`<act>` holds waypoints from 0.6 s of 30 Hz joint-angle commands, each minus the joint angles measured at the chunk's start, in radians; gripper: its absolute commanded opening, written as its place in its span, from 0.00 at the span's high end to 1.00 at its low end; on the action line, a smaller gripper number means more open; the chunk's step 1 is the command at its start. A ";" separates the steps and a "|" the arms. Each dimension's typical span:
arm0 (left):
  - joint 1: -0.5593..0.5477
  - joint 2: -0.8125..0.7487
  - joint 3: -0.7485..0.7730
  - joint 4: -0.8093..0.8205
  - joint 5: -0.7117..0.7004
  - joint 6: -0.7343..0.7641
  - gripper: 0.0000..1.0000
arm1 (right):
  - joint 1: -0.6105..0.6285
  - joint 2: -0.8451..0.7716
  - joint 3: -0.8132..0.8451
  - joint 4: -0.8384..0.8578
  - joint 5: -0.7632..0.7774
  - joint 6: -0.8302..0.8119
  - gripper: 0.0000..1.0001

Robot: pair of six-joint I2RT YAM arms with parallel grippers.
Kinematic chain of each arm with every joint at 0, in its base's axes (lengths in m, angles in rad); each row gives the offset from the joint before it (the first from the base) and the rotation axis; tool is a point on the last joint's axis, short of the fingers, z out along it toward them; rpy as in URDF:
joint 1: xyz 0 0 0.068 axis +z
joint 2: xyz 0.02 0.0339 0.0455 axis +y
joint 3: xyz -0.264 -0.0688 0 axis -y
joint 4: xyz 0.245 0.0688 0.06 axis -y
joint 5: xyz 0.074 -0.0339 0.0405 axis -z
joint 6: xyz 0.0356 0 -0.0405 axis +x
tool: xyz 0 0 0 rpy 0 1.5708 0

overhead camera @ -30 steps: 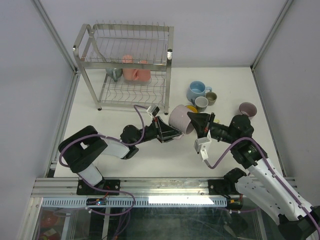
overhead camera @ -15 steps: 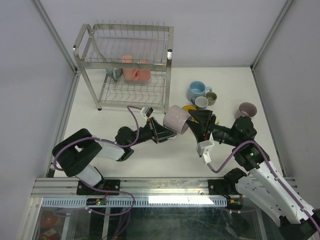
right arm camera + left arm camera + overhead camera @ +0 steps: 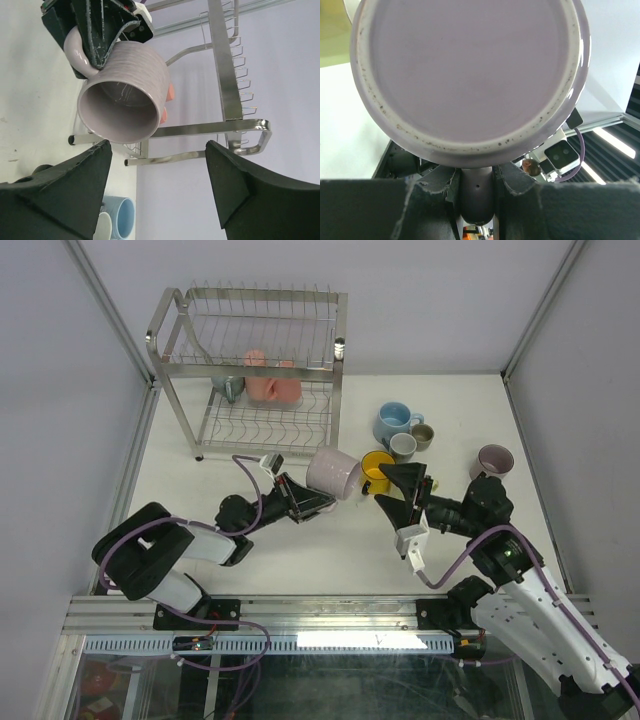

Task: Load the cups into the dish rack
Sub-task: Turn the cup upside down in the dish rack.

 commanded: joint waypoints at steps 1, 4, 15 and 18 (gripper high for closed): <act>0.027 -0.060 -0.011 0.310 -0.015 0.041 1.00 | 0.005 -0.001 0.041 -0.053 0.009 0.061 0.20; 0.042 -0.055 -0.027 0.310 0.005 0.067 1.00 | 0.006 0.021 0.073 -0.129 0.021 0.102 0.18; 0.101 -0.037 -0.063 0.310 0.085 0.149 1.00 | 0.002 0.318 0.461 -0.610 0.190 0.296 0.13; 0.114 -0.034 -0.070 0.310 0.098 0.173 1.00 | -0.004 0.425 0.612 -0.751 0.219 0.364 0.12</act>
